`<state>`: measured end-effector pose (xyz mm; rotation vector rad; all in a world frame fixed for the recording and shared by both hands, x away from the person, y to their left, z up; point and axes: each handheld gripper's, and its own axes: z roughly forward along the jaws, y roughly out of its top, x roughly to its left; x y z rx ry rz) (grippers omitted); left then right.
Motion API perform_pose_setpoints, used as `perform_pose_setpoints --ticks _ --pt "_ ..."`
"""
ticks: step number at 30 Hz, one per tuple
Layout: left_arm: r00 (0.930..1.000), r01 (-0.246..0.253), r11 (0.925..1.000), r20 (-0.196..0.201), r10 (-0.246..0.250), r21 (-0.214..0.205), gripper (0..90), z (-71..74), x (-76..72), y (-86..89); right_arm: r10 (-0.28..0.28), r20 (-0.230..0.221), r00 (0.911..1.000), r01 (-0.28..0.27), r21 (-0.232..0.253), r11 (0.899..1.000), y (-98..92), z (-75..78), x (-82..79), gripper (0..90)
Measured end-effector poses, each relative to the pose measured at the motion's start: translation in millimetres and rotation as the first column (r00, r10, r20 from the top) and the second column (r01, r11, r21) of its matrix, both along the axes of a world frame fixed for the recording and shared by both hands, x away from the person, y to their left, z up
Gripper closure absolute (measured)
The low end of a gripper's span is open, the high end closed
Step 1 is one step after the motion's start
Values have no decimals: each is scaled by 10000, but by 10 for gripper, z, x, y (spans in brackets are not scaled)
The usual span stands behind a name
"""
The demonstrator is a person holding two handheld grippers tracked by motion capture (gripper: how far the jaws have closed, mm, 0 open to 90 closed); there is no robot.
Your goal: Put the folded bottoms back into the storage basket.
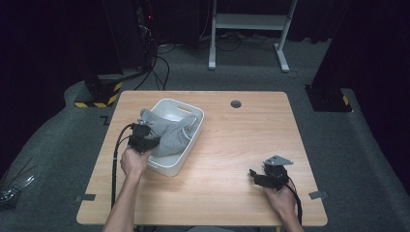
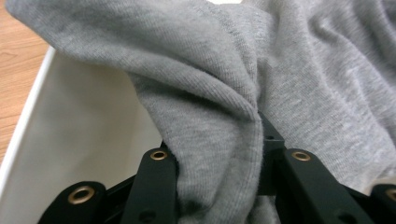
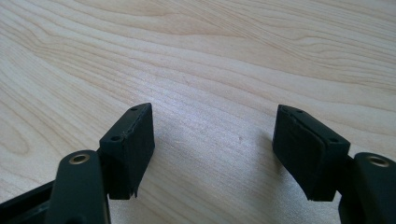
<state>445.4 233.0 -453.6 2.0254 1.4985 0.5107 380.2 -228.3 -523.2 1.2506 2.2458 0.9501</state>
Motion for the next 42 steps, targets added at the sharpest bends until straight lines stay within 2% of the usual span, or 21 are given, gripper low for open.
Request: perform_pose_setpoints --ticks 5,10,11,12,15,16,17,18,22,25,30,31,32,34,35,36,37,39,41,42 --pt "10000 -9 10000 -38 9 -58 625 6 -6 8 -7 -6 10000 7 9 10000 1 0 0 294" --pt "9998 -136 9999 122 136 -28 558 45 -33 28 -1 -7 10000 1 11 10000 1 0 0 294" --pt "9996 -202 9998 173 203 -89 510 56 -36 42 21 7 10000 -21 -3 10000 0 0 1 294" --pt "9996 -202 9998 173 203 -89 499 56 -36 42 21 7 10000 -21 -3 10000 0 0 1 294" --pt "9986 -331 9992 415 341 -244 468 102 -61 78 34 3 10000 -34 -2 10000 0 0 1 294" --pt "9986 -331 9992 415 341 -244 468 102 -61 78 34 3 10000 -34 -2 10000 0 0 1 294" --pt "9969 -394 9991 673 405 -185 465 130 -83 84 38 1 10000 -38 -1 10000 1 0 0 294" --pt "9969 -394 9991 673 405 -185 463 130 -83 84 38 1 10000 -38 -1 10000 1 0 0 294" --pt "9913 -390 9988 1246 422 -283 475 176 -107 80 39 2 10000 -39 0 10000 1 0 0 294" --pt "9882 -442 9983 1450 491 -370 505 211 -86 59 40 2 10000 -40 -1 10000 1 0 0 294" --pt "9898 -557 9976 1290 607 -415 560 206 -24 37 39 2 10000 -39 1 10000 1 0 0 294" --pt "9915 -688 9967 1073 731 -431 565 188 11 41 40 0 10000 -40 2 10000 1 0 0 294" --pt "9915 -688 9967 1073 731 -431 565 188 11 41 49 2 10000 -49 1 10000 1 0 0 294" --pt "9940 -853 9956 654 877 -390 566 158 51 49 53 -9 10000 -53 7 10000 3 1 -1 294" --pt "9942 -992 9948 397 1001 -231 569 135 66 60 49 -12 10000 -49 11 10000 3 0 -1 294" --pt "9942 -992 9948 397 1001 -231 570 135 66 60 49 -12 10000 -49 11 10000 3 0 -1 294" --pt "9947 -1014 9947 127 1015 -148 570 117 80 73 53 -9 10000 -53 7 10000 2 1 -1 294" --pt "9940 -1070 9941 203 1074 -165 569 121 67 78 58 -2 10000 -58 6 10000 2 0 0 294" --pt "9925 -993 9944 681 1015 -355 561 165 18 68 60 0 10000 -60 1 10000 2 0 0 294" --pt "9925 -993 9944 681 1015 -355 555 165 18 68 60 0 10000 -60 1 10000 2 0 0 294"
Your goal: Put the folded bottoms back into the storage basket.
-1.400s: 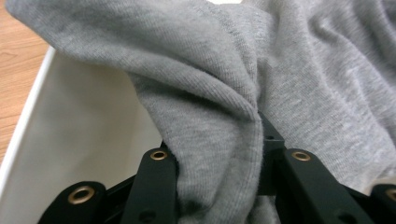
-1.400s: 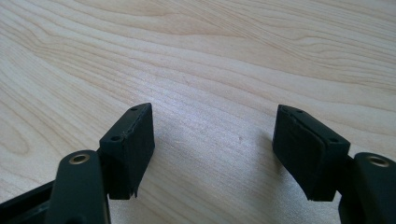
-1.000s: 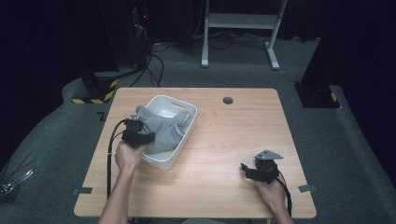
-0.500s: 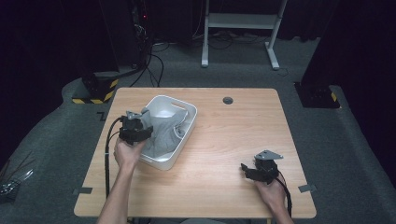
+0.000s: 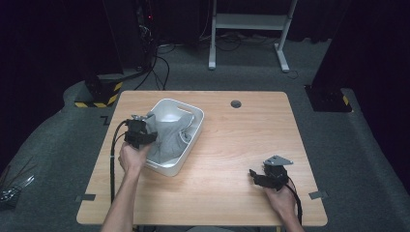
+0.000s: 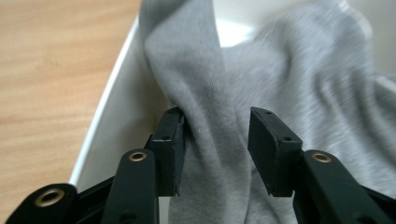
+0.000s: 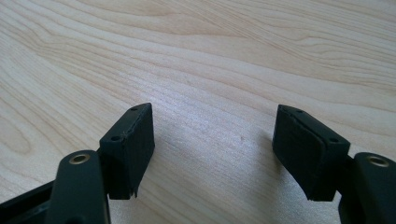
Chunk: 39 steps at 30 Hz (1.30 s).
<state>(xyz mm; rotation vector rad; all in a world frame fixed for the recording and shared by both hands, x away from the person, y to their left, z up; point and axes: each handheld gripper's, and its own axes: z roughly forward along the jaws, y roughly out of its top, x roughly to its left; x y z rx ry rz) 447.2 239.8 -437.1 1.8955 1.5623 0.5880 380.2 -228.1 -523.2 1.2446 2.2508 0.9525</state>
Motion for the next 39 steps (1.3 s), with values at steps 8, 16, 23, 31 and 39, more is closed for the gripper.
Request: perform_pose_setpoints --ticks 8,16,23,31,39 --pt "9945 492 9972 952 -437 -556 522 161 -45 -39 -4 -6 10000 4 7 10000 0 0 0 294" --pt "9995 116 9998 -307 -120 -131 525 9 111 -57 -2 -8 10000 2 7 10000 -1 0 1 294" --pt "9959 -134 9996 -886 155 242 511 -53 148 -58 -1 -4 10000 1 3 10000 0 0 0 294" --pt "9998 195 9989 -62 -197 -436 464 16 43 -41 -11 -12 10000 11 6 10000 1 0 -1 293" --pt "9955 502 9943 847 -422 -943 396 158 -86 -29 -4 -1 10000 4 0 10000 0 0 0 293"
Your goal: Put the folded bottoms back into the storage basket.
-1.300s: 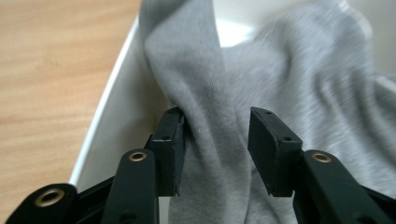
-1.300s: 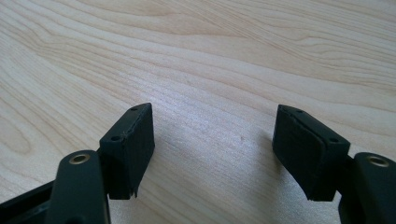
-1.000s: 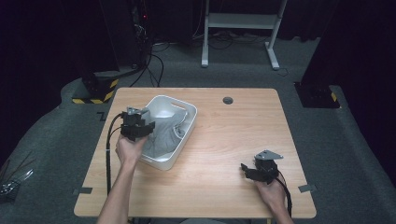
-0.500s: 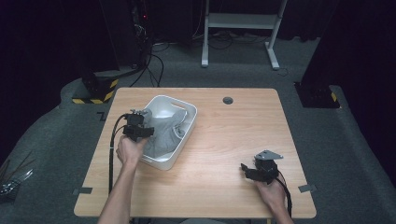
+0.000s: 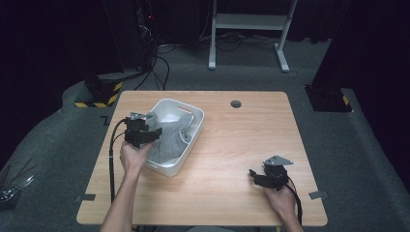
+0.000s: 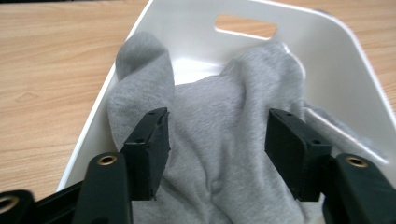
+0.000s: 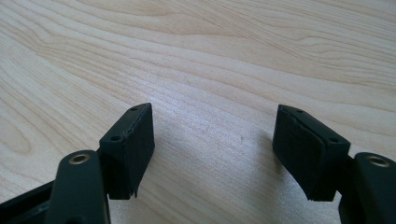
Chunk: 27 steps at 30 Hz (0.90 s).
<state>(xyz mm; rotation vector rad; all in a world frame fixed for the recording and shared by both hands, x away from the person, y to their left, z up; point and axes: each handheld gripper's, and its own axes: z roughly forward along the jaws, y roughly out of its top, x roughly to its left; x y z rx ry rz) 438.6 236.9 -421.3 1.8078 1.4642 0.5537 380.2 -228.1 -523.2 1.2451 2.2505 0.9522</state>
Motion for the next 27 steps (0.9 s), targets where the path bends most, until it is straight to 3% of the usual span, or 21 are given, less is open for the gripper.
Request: perform_pose_setpoints --ticks 6,13,27 --pt "9982 245 9995 556 -234 -182 362 79 -140 17 -9 -10 10000 9 11 10000 0 0 0 293" --pt "9974 274 9992 670 -254 -287 355 53 -192 51 -12 -9 10000 12 12 10000 0 0 1 293" --pt "9907 561 9969 1273 -487 -547 351 91 -398 41 -11 -12 10000 11 12 10000 0 0 1 293"
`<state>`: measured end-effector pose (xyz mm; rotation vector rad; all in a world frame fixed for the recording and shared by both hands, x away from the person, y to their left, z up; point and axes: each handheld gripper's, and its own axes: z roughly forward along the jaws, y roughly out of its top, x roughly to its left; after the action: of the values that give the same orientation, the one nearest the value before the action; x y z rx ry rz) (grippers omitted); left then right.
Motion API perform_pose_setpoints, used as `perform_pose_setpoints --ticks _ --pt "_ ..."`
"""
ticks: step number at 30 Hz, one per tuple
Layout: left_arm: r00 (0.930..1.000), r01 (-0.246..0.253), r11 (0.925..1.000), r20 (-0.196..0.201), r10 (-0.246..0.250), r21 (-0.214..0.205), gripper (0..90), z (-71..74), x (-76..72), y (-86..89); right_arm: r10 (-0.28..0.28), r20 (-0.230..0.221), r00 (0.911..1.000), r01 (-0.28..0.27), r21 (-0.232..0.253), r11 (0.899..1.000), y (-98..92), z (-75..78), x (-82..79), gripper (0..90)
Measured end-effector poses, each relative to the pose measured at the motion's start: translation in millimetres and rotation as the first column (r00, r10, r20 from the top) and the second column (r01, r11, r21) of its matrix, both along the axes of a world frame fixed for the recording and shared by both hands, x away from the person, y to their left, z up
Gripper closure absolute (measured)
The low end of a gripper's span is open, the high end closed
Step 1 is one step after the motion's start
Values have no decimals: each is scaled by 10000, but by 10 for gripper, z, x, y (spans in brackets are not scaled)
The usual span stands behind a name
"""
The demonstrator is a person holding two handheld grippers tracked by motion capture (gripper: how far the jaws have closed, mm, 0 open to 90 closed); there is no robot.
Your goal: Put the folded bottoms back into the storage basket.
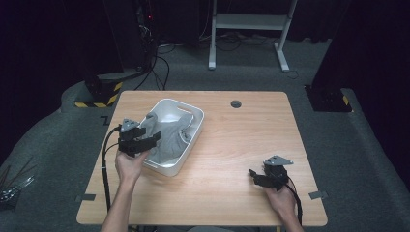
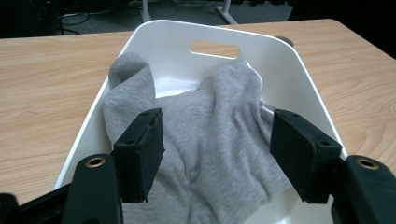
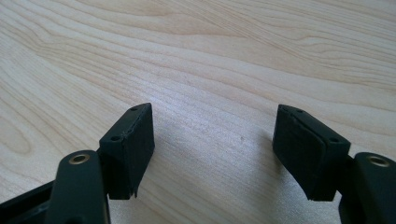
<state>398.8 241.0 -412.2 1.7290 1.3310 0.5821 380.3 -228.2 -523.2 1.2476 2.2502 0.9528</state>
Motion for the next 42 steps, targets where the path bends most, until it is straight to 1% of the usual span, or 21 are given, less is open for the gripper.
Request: perform_pose_setpoints --ticks 1,4,9,14,21,24,27,31,37,42 --pt "10000 11 10000 62 -11 -54 351 1 -29 2 -1 1 10000 1 3 10000 0 0 0 293" --pt "9999 47 10000 102 -46 -62 349 2 -53 3 -1 1 10000 1 2 10000 0 0 0 294" --pt "9997 101 9998 214 -97 -191 349 3 -119 17 -8 2 10000 8 4 10000 0 0 0 294" --pt "9997 86 9996 222 -80 -257 348 -11 -171 39 -10 2 10000 10 4 10000 0 0 1 294" --pt "9994 81 9994 334 -71 -322 348 -23 -254 68 -8 1 10000 8 4 10000 0 0 1 293" --pt "9994 80 9991 344 -66 -417 348 -37 -301 77 -9 0 10000 9 3 10000 0 0 1 293" --pt "9993 85 9995 357 -74 -319 347 -51 -328 70 -9 1 10000 9 4 10000 0 0 1 293" --pt "9993 108 9992 367 -94 -377 347 -65 -359 69 -9 2 10000 9 3 10000 0 0 1 293" --pt "9988 87 9991 490 -67 -414 344 -64 -427 73 -10 0 10000 10 4 10000 0 0 1 293" --pt "9985 74 9994 547 -54 -351 344 -75 -481 70 -9 1 10000 9 3 10000 0 0 1 293"
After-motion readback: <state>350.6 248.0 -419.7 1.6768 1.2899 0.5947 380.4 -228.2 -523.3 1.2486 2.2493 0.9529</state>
